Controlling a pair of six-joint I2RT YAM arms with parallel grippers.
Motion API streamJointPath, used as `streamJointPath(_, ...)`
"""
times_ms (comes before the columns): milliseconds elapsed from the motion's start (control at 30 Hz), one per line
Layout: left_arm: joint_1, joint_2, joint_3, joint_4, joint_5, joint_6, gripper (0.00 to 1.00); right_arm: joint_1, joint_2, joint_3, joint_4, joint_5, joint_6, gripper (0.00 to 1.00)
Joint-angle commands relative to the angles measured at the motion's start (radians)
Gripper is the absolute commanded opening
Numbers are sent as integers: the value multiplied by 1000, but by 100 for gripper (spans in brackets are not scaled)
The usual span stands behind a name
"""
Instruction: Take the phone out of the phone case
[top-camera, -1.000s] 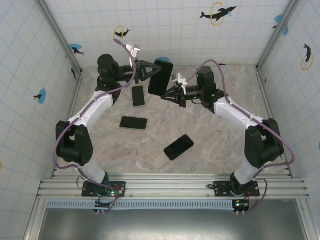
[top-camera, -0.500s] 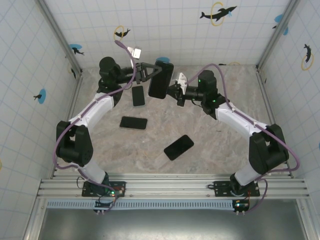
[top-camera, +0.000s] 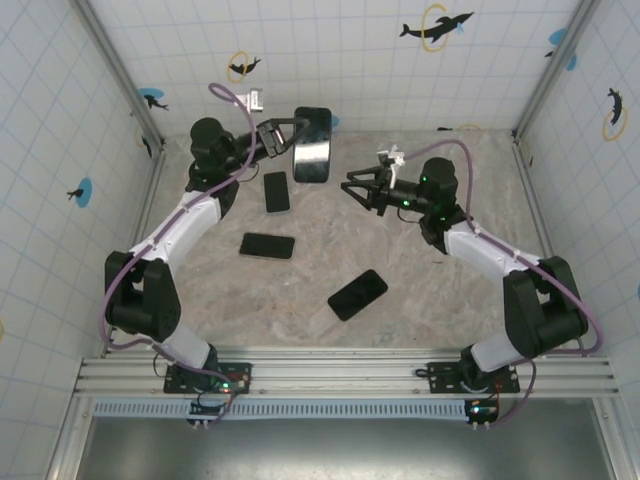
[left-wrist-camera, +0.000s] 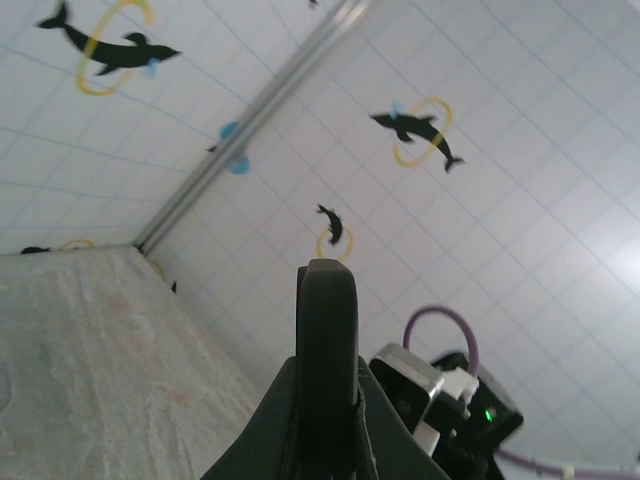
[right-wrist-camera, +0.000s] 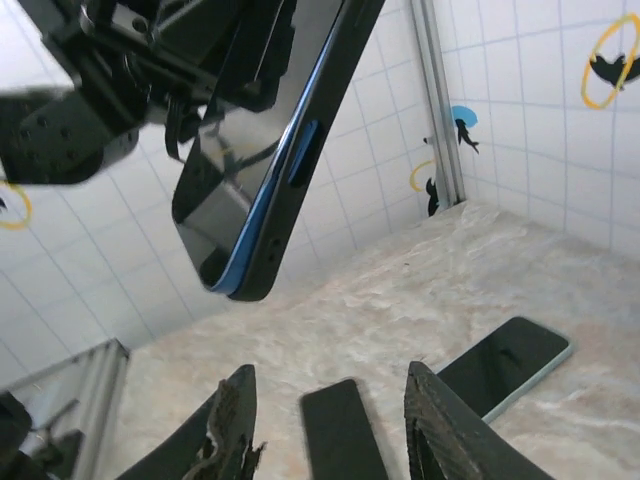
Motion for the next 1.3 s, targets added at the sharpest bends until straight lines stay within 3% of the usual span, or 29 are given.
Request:
streamJointPath(0,-2,-42,-37,101,-139,-188,0,12,-34,-42,194,24,286,43)
streamJointPath(100,-22,-51,-77,149,-192,-275,0,24,-29,-72,285,91,412,43)
streamJointPath(233,-55,-49,-90,152,-213,-293,0,38,-6,-58,303,112,476,41)
streamJointPath(1267,-63,-20,-117,275,-194,-364,0,20,58,-62,421,73,616,33)
